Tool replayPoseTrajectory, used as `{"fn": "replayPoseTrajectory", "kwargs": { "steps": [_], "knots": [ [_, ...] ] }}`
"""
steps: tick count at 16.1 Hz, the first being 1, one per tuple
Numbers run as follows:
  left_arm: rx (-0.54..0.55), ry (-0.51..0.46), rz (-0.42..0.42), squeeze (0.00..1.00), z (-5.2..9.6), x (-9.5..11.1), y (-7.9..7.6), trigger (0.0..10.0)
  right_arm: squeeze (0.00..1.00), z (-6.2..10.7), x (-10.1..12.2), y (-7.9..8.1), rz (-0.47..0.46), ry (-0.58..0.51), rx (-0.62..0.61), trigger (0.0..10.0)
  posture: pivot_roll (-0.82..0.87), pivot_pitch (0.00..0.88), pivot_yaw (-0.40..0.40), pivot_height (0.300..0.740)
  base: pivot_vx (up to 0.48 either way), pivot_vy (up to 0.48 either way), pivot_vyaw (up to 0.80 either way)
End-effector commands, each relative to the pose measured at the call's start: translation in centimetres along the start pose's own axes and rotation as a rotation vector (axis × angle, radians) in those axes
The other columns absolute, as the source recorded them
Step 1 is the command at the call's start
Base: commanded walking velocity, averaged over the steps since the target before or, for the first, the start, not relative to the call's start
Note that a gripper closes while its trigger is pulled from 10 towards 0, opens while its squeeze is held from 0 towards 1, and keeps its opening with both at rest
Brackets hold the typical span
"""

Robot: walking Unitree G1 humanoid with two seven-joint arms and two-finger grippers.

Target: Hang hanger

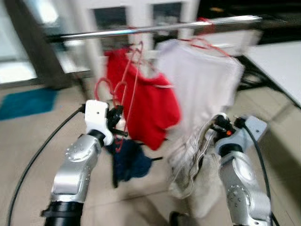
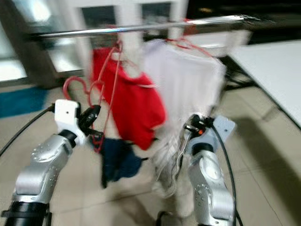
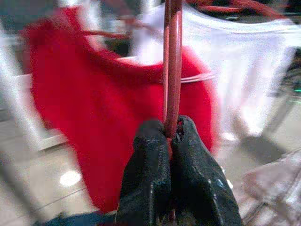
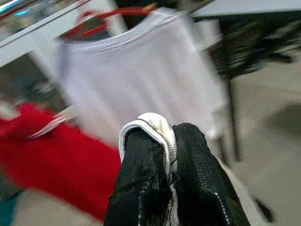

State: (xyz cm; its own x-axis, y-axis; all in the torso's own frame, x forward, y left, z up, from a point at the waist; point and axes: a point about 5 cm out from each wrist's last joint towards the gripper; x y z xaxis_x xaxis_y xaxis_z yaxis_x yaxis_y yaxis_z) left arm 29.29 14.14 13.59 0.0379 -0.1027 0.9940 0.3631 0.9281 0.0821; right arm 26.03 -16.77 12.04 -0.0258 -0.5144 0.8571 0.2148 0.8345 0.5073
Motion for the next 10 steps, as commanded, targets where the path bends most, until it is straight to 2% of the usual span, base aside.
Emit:
{"fn": "replayPoseTrajectory", "kwargs": {
  "steps": [1,5,6,7,9,10],
  "knots": [
    [0.033,0.0,-0.014,0.0,0.31,-0.06,0.78,10.0,0.0,0.02,0.87,1.31,-0.038,-0.069,0.052,10.0,-0.14,0.0,0.061,0.74,0.0,0.0,-0.8],
    [0.059,0.017,-0.012,0.0,0.11,-0.22,0.92,10.0,0.0,0.0,1.05,1.21,-0.028,-0.078,0.048,10.0,-0.15,0.0,0.068,0.74,0.0,0.0,-0.8],
    [0.041,0.029,0.005,0.0,0.01,-0.23,0.68,10.0,0.0,-0.06,1.07,1.05,-0.007,-0.081,0.034,10.0,-0.15,0.0,0.066,0.74,0.0,0.0,-0.8],
    [0.041,0.043,-0.012,0.0,0.02,-0.28,0.66,10.0,0.0,-0.14,1.02,0.85,0.024,-0.075,0.0,10.0,-0.15,0.0,0.066,0.74,0.0,0.0,-0.8],
    [0.055,0.034,-0.022,0.0,-0.07,-0.23,0.76,10.0,0.0,-0.28,1.0,0.9,-0.026,-0.062,0.005,10.0,-0.15,0.0,0.064,0.74,0.0,0.0,-0.79],
    [0.104,0.033,-0.041,0.0,-0.15,-0.2,1.6,10.0,0.0,-0.25,0.97,0.94,-0.076,-0.042,0.03,10.0,-0.15,0.0,0.064,0.74,0.0,0.0,-0.66]
  ]
}}
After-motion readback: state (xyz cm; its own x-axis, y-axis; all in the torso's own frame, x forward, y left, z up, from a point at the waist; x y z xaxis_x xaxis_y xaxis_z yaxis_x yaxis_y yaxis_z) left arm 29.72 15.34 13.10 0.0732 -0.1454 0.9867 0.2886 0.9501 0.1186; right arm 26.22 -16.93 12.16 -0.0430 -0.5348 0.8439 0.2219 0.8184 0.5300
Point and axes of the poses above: a point about 5 cm out from each wrist's last joint towards the gripper, its own z axis pointing back from the gripper into the wrist, its own x axis along the axis of the wrist's last joint, y = z × x, and after that the axes turned 7 degrees about -z, right-handed
